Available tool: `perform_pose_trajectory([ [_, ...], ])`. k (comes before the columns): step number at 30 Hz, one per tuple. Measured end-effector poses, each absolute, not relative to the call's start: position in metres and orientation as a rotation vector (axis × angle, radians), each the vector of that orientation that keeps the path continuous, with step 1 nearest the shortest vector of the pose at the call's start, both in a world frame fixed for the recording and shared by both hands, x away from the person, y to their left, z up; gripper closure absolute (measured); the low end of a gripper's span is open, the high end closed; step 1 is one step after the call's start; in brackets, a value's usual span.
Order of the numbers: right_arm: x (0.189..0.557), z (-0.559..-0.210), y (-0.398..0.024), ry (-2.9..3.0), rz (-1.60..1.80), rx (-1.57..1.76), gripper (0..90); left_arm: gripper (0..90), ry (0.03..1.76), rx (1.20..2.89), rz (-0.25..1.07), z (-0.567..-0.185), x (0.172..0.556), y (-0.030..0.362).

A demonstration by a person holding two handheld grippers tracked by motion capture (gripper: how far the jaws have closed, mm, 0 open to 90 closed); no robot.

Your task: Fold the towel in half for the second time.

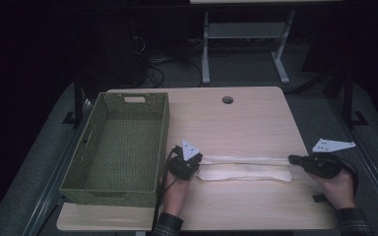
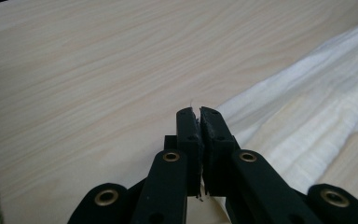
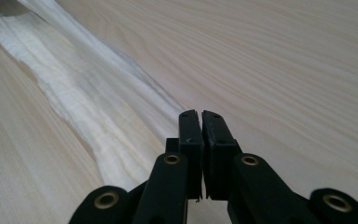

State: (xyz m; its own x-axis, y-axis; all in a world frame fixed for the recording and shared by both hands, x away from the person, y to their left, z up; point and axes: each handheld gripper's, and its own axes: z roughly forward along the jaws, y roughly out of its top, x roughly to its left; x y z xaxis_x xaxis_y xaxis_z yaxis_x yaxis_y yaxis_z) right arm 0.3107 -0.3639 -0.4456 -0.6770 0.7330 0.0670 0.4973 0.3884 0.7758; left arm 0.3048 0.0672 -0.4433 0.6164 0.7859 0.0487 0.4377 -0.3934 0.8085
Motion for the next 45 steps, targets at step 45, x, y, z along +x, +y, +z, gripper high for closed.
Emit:
perform_pose_trajectory([
  [45, 0.283, -0.460, -0.354, 2.521, 1.104, 1.064, 88.5, 78.3, 0.872, 2.030, 0.455, -0.429, 0.277, 0.049],
])
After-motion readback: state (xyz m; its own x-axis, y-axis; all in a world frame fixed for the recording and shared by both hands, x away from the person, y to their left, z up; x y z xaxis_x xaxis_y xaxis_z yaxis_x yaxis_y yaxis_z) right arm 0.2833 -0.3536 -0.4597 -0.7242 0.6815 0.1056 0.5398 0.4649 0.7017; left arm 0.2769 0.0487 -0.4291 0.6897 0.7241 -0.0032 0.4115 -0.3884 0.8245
